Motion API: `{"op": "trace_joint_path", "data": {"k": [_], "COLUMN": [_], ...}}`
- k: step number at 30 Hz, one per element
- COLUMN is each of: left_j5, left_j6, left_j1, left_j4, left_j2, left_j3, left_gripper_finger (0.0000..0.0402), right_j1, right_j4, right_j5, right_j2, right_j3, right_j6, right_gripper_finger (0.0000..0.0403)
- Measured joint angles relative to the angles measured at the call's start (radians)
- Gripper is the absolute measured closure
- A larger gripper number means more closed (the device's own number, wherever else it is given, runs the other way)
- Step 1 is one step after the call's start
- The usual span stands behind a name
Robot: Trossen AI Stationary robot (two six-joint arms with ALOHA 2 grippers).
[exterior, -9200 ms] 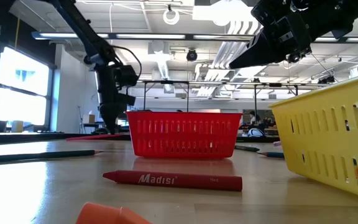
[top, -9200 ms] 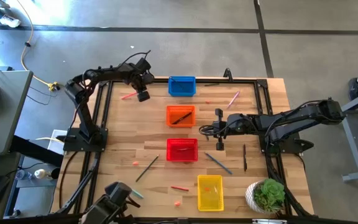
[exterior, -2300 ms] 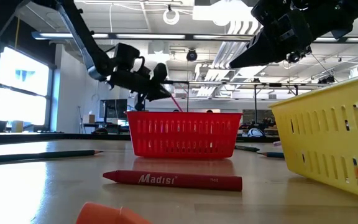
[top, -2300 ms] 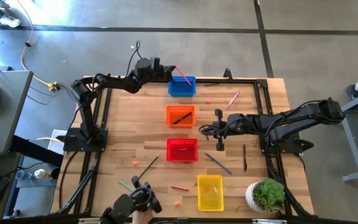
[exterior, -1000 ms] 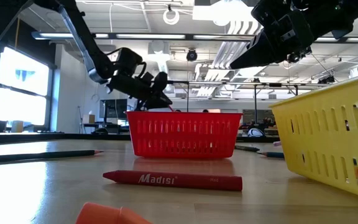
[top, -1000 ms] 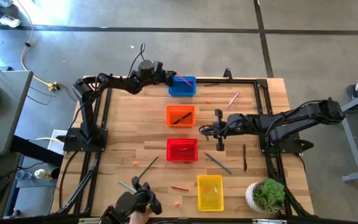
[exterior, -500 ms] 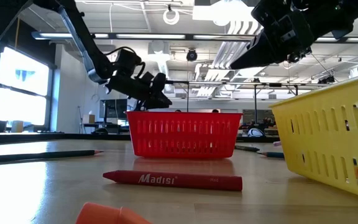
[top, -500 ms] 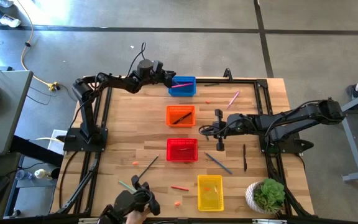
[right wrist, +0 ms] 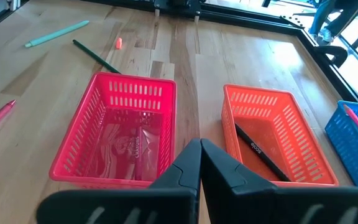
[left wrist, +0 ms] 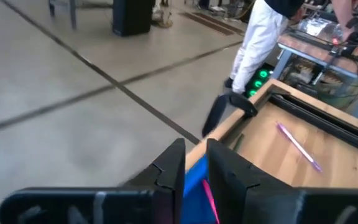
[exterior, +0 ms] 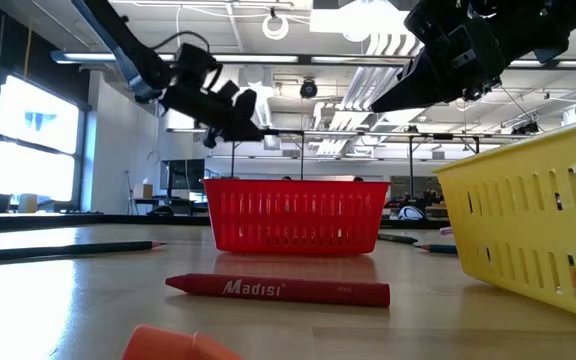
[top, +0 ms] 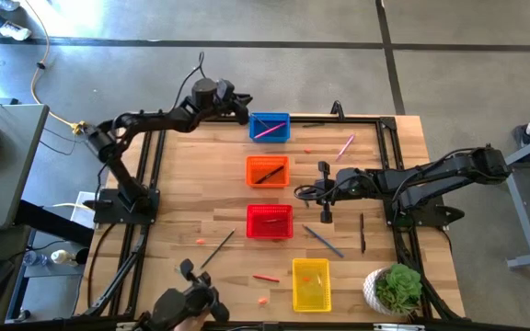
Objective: Sort crayons/erasers/pens/pencils in bins
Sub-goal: Put the green crayon into the red bin
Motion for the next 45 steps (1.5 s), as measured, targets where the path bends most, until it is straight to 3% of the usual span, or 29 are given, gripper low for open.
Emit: {"op": "trace_joint_path", "data": {"k": [8,19,26,30,34,39,45], "left_j5": [-0.042,-0.177,-0.181,-0.193,-0.295,-0.212,-0.191], "left_j6": [0.104,0.276,0.224,0.268,0.269,0.243,0.270], "left_j1": [-0.030,-0.160,-0.183,-0.203,-0.217,-0.206,-0.236], "left_j4": [-0.067,-0.077,-0.045,-0.034,0.139,0.342,0.372], "left_j2": [-0.119,-0.139,-0.138,-0.138,-0.138,-0.137,-0.137], "left_j3": [-0.001,-0.002,-0.003,-0.007,-0.102,-0.256,-0.361], "left_gripper_finger": [0.0399,0.0401,0.0401,0.0401,0.0401,0.0401,0.0401], "right_j1": [0.000,0.000,0.000,-0.001,-0.007,0.000,0.000], "right_j4": [-0.005,-0.009,-0.016,-0.031,-0.022,-0.021,-0.088], "right_j5": [0.002,0.001,0.000,0.002,0.040,0.103,0.151], "right_j2": [0.000,0.000,0.000,0.000,0.000,0.000,0.000], "right_j3": [0.000,0.000,0.000,0.000,0.000,0.000,0.048], "right_j6": [0.020,0.019,0.049,0.018,0.025,0.027,0.089], "right_gripper_finger": [0.0403,0.0403,0.0403,0.0403,0.0403,0.0403,0.0403]}}
